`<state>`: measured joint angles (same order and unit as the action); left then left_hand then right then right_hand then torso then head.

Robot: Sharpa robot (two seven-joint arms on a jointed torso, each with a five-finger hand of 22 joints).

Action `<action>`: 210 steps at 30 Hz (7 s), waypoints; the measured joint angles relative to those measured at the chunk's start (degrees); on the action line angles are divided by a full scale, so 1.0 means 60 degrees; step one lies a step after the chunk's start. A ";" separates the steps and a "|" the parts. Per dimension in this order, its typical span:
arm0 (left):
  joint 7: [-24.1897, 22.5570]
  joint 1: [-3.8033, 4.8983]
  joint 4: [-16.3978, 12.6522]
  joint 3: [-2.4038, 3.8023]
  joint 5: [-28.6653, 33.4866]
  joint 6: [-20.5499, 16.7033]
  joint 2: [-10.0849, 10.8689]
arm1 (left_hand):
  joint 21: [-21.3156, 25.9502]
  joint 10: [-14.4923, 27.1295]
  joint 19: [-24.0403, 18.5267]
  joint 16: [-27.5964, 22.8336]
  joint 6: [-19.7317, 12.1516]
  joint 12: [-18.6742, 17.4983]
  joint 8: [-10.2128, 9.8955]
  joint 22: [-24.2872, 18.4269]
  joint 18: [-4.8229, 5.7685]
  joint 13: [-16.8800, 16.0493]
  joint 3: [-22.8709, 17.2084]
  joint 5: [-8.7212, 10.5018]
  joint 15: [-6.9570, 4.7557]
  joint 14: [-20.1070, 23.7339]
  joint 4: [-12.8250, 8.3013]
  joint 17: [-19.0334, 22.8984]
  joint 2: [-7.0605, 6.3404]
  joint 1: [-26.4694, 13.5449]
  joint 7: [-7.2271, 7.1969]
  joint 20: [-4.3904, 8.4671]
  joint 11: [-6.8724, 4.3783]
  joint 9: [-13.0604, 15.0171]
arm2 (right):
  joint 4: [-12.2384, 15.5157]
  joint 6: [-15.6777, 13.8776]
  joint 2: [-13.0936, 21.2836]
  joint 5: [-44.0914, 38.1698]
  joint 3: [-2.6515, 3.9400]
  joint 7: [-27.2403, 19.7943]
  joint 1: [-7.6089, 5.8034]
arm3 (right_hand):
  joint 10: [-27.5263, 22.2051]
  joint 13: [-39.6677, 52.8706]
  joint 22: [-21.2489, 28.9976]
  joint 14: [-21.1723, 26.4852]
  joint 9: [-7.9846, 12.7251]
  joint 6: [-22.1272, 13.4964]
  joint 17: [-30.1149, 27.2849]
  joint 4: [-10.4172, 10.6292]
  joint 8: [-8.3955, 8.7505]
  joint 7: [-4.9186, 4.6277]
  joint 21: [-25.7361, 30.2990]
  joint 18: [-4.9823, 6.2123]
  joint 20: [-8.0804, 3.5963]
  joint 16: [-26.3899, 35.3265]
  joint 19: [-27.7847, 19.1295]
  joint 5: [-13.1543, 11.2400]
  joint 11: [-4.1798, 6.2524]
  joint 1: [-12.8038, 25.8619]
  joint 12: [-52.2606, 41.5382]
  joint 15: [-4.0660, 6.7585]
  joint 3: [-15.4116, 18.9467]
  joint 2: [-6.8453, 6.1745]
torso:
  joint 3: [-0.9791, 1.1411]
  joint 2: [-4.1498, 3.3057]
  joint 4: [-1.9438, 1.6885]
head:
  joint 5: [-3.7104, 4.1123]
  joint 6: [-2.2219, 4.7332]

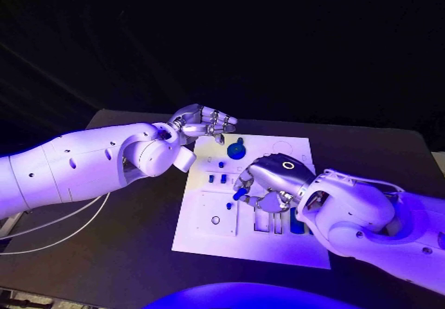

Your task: Assemble the parts on the task board

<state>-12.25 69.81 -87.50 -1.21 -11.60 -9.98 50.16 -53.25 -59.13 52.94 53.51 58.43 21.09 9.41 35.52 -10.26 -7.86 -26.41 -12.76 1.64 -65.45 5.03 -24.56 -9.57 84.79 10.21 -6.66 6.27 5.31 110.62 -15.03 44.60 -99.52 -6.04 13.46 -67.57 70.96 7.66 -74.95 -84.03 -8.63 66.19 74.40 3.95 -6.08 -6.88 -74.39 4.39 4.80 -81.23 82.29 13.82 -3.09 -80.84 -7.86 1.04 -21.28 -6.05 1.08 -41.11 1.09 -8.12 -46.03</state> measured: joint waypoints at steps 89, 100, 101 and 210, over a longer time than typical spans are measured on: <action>0.0083 0.0001 -0.0029 0.0000 0.0000 0.0113 0.0012 | 0.0000 0.0000 0.0000 -0.0045 0.0000 0.0000 0.0036 -0.0013 -0.0001 -0.0010 -0.0001 0.0000 0.0000 0.0000 0.0001 0.0018 -0.0001 0.0001 0.0000 0.0000 0.0000 -0.0006 | -0.0362 -0.0667 -0.0229 0.0010 -0.0150 0.0022 0.0954 | 0.0625 0.0460 0.0001 0.0000 0.0438 -0.1424 -0.0251 0.0032 -0.0078 -0.0140 0.0103 0.0000 0.0017 0.0054 0.0053 0.0105 0.0024 0.0612 -0.0194 0.0001 0.0061 -0.0528 | -0.0004 0.0003 0.0008 | -0.0063 -0.0138; 0.0085 0.0000 -0.0032 -0.0004 0.0000 0.0111 0.0131 | 0.0000 0.0000 0.0000 -0.0045 0.0000 0.0000 0.0035 -0.0012 0.0000 -0.0009 -0.0001 0.0000 0.0000 0.0000 0.0001 0.0017 -0.0001 0.0001 0.0000 0.0000 0.0000 -0.0006 | 0.0491 -0.1238 0.2691 0.2834 -0.0125 0.0295 0.0400 | 0.1359 0.9218 0.0003 0.0022 -0.0637 -0.0640 0.0092 0.0993 -0.1230 0.0288 -0.0627 -0.0156 -0.0291 -0.0625 0.0287 0.0140 0.0485 0.1950 -0.9292 0.0355 0.2546 -0.0237 | -0.0050 0.0092 0.0078 | 0.0747 0.0056; 0.0084 0.0000 -0.0032 -0.0007 0.0000 0.0110 0.0142 | 0.0000 0.0000 0.0000 -0.0045 0.0000 0.0000 0.0035 -0.0012 -0.0001 -0.0008 -0.0001 0.0000 0.0000 0.0000 0.0001 0.0017 -0.0001 0.0001 0.0000 0.0000 0.0000 -0.0006 | 0.0559 -0.1247 0.2886 0.2973 -0.0140 0.0364 0.0394 | 0.1355 0.9733 0.0003 0.0022 -0.0781 -0.0664 0.0091 0.1071 -0.1315 0.0312 -0.0674 -0.0156 -0.0291 -0.0695 0.0287 0.0140 0.0490 0.1956 -0.9785 0.0355 0.2731 -0.0193 | -0.0053 0.0103 0.0084 | 0.0819 0.0059; 0.0165 -0.0005 -0.0212 -0.0063 0.0000 0.0186 0.0325 | 0.0051 0.0068 0.0000 -0.0045 -0.0035 0.0067 0.0034 -0.0038 0.0000 -0.0015 0.0025 0.0000 0.0032 0.0033 0.0026 0.0033 0.0038 -0.0038 -0.0035 0.0000 -0.0001 -0.0004 | 0.0494 -0.1992 0.1386 0.1487 -0.0249 0.3272 0.1685 | 0.2142 1.1211 0.0006 0.0017 -0.2023 -0.0872 0.0083 0.2130 -0.2165 0.0355 -0.1340 -0.0299 -0.0430 -0.1166 0.0289 0.2488 0.0728 0.1878 -1.1854 0.0564 0.4646 0.1093 | -0.0089 0.0196 0.0190 | 0.1334 -0.0157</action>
<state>-11.26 69.78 -88.77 -1.59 -11.60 -8.86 52.11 -52.95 -58.73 52.94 53.24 58.22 21.49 9.62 35.29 -10.26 -7.95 -26.26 -12.76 1.84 -65.25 5.19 -24.36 -9.34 84.56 10.00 -6.66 6.26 5.29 113.58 -26.99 52.92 -90.60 -7.53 33.09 -57.46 83.81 74.92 -74.91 -83.93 -20.77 60.96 74.90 16.73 -19.08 -4.75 -82.43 2.60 2.22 -88.23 84.03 28.75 1.28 -69.57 -78.98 4.43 6.60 0.51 0.55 -39.94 2.23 -0.12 -46.98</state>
